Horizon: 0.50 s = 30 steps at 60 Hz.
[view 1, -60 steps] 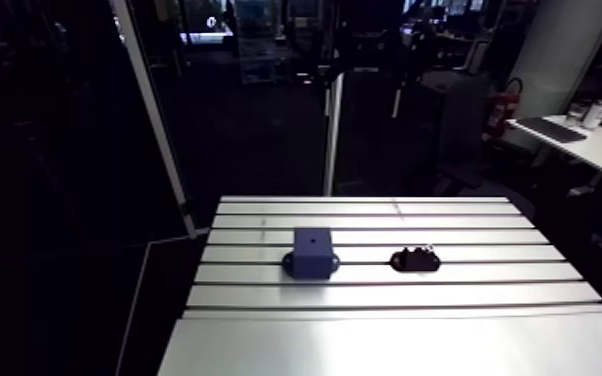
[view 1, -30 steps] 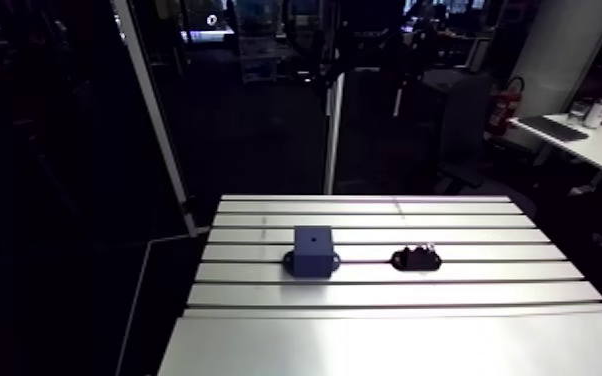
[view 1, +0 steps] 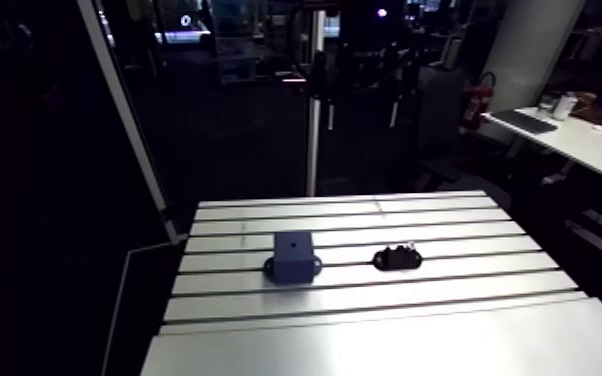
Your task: Pick up the M10 bolt and insert it into the hole until fully seated.
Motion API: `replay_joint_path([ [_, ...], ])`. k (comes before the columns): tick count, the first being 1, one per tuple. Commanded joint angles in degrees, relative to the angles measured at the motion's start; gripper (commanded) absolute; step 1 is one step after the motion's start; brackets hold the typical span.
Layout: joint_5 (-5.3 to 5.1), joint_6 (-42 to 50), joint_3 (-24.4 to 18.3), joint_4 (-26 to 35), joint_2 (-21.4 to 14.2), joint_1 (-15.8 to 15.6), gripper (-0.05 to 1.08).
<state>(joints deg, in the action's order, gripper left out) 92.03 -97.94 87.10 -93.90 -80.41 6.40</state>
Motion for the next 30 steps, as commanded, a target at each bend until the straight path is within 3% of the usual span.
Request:
replay_joint_path([
  [1, -0.32, -4.8, 2.61, -4.07, -0.14, 4.75, 0.01],
  [30, -0.5, -11.06, 10.1, -11.44, -0.76, 9.66, 0.01],
])
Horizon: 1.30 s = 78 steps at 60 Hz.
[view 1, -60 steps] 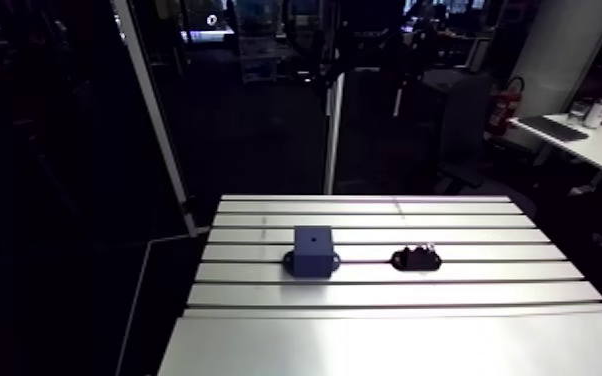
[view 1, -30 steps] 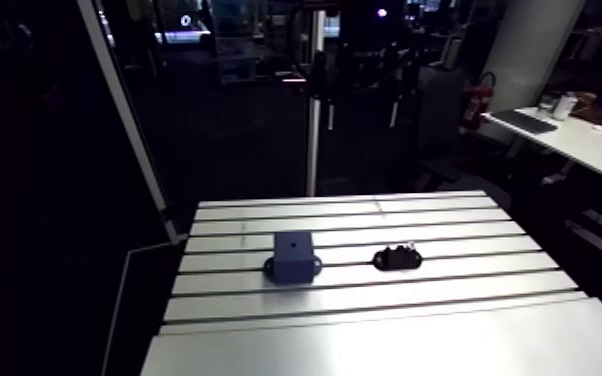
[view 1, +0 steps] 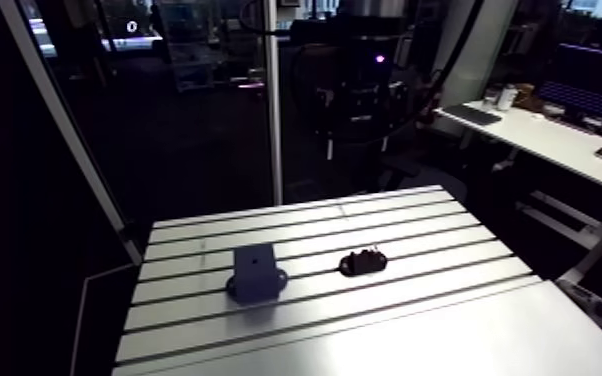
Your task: Pick up the M10 bolt and insert it into the hole until fully seated.
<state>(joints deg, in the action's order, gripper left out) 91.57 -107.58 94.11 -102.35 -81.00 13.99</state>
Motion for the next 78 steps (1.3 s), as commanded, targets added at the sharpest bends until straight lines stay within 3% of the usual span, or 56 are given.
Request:
replay_joint_path([
  [1, -0.04, -1.52, 3.36, -3.51, -0.16, 2.16, 0.01],
  [12, -0.12, -2.64, 4.71, -5.36, -0.08, 4.42, 0.01],
  [31, -1.24, -5.28, 7.22, -8.88, 0.54, 6.22, 0.01],
  [45, -1.44, -5.48, 9.24, -9.97, 0.79, 7.34, 0.01],
  [60, -1.44, -5.58, 10.85, -11.56, 1.52, 7.72, 0.31],
  [78, -1.44, -5.67, 12.27, -13.86, 2.99, 7.72, 0.37],
])
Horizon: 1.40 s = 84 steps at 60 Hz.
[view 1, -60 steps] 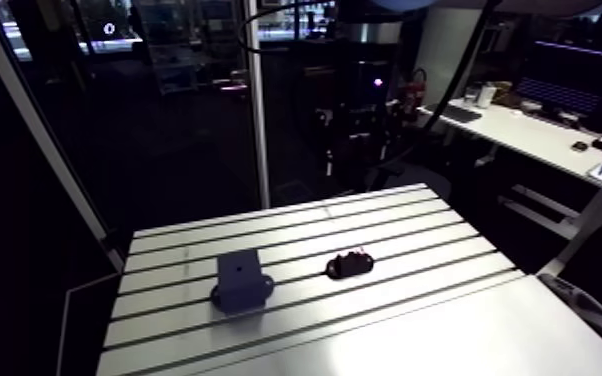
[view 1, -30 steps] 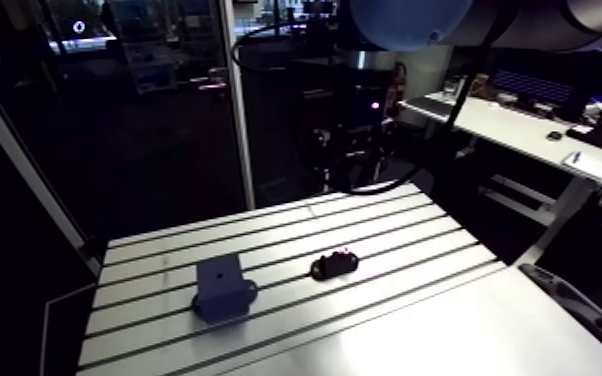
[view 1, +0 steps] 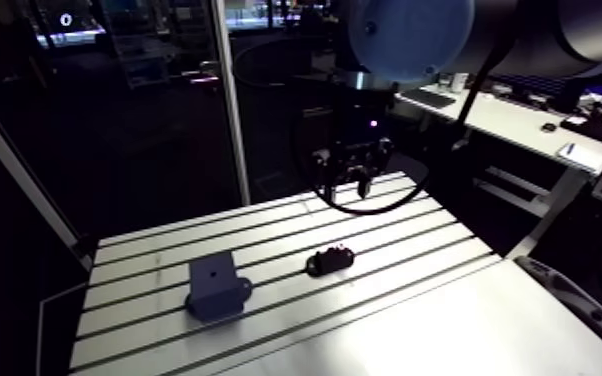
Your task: Pick up the M10 bolt and insert it into the hole until fully seated.
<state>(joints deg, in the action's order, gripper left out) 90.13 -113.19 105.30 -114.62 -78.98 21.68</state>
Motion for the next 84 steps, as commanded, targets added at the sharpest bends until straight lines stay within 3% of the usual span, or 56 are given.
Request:
replay_joint_path([
  [1, 0.0, -0.06, 1.08, -1.59, 0.96, 0.04, 0.37],
  [25, 0.09, 0.2, 1.79, -2.22, 2.73, 0.04, 0.47],
  [40, 0.18, 0.73, 2.56, -5.02, 3.35, -0.13, 0.47],
  [84, 0.27, 1.26, 3.47, -5.31, 4.92, -0.31, 0.5],
])
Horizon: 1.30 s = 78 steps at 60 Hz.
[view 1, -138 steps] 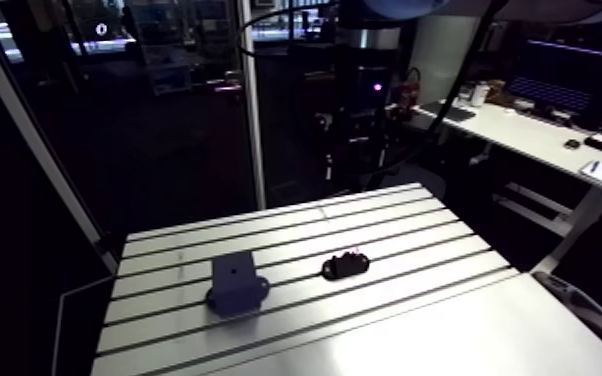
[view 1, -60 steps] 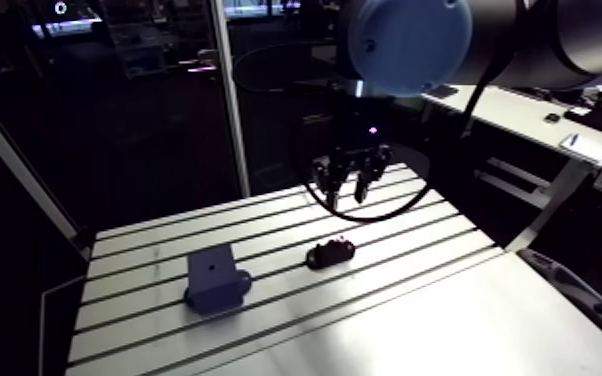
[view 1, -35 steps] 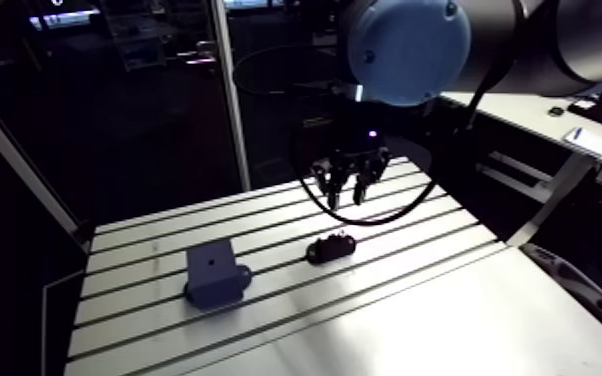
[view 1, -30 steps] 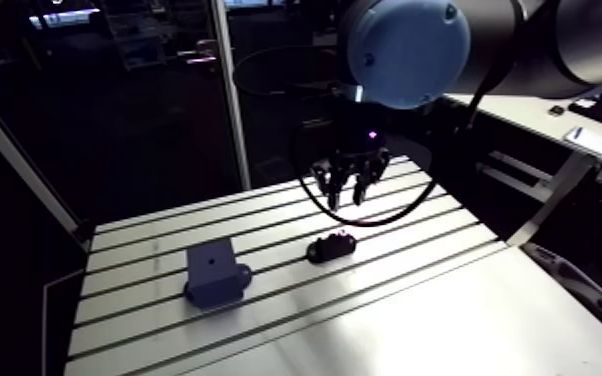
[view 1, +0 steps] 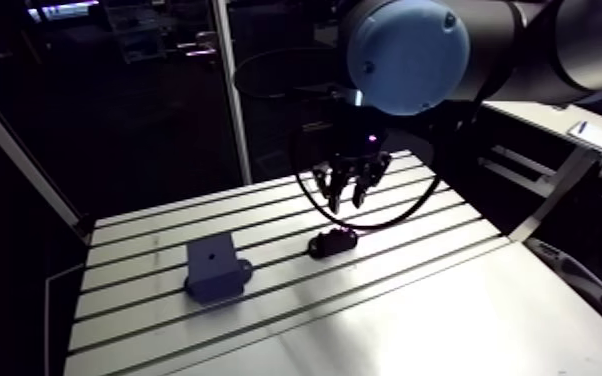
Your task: Pick up the M10 bolt and insert it into the hole until fully seated.
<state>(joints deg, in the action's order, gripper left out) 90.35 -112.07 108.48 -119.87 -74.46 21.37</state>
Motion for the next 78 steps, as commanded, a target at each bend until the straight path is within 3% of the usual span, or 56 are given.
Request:
replay_joint_path([
  [1, 0.05, 0.14, 0.29, -0.06, 0.41, -0.01, 0.5],
  [63, 0.31, 0.92, 1.35, -0.15, 0.94, -0.01, 0.53],
  [78, 0.49, 0.93, 1.61, -2.43, 1.38, -0.01, 0.53],
])
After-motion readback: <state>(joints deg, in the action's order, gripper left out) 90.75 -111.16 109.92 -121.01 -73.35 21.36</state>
